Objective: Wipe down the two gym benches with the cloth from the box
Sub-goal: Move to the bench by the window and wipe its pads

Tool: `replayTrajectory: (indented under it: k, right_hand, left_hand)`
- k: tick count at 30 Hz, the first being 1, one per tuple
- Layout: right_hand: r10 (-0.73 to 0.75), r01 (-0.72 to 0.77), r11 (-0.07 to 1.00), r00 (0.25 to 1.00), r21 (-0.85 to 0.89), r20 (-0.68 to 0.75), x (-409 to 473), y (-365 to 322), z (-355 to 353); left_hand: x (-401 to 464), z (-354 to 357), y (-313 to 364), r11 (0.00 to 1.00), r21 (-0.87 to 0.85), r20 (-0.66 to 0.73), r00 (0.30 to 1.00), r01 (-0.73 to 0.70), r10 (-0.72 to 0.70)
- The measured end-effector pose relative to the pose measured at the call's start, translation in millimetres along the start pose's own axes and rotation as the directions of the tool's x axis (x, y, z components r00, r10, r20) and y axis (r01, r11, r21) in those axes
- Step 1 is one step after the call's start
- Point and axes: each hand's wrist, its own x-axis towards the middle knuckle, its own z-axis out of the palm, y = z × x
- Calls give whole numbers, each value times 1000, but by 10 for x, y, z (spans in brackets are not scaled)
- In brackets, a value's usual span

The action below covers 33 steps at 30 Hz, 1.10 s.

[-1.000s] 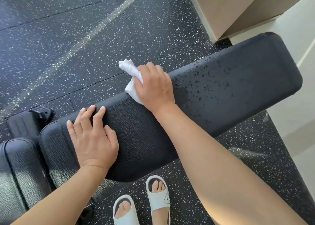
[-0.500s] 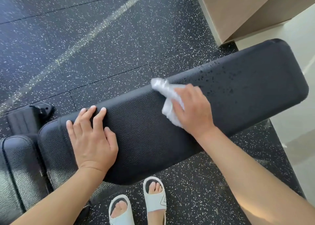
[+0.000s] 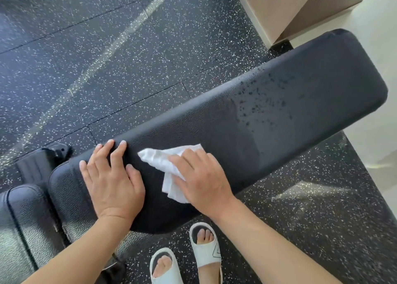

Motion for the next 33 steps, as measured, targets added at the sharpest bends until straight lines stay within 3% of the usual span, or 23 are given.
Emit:
replayTrajectory:
  k: [3,6,9,12,19,27,30,33]
  right_hand:
    - [1,-1,999,1000,-36,-14,-311,437,-221]
    - [116,-120,992,990,-45,-84,-126,705,-323]
    - [283,-287,958,951,-18,-123,349,600,-252]
    - [351,-355,935,930,-22,-111,782,273,-60]
    - [296,-294,955,949,41,-110,738,-222,157]
    - [133,-137,990,987,-34,-94,-187,60,-66]
    - [285,-296,954,946,-51,-158,-344,496,-274]
    - [510,-515,856,826,47,-241,-323,683,-383]
  left_hand:
    - [5,0,15,1000,8,-13,1000,-6,6]
    - [8,-1,18,1000,19,-11,1000,-3,3]
    - [8,-4,28,1000,24,-13,1000,-1,1]
    - [8,-1,20,999,40,-26,999,-21,22]
    - [0,9,15,999,29,-27,1000,-15,16]
    - [-24,-35,25,998,36,0,999,-44,44]
    - [-30,-48,32,998,39,6,999,-44,44]
    - [-36,-82,35,998,44,17,999,-48,47]
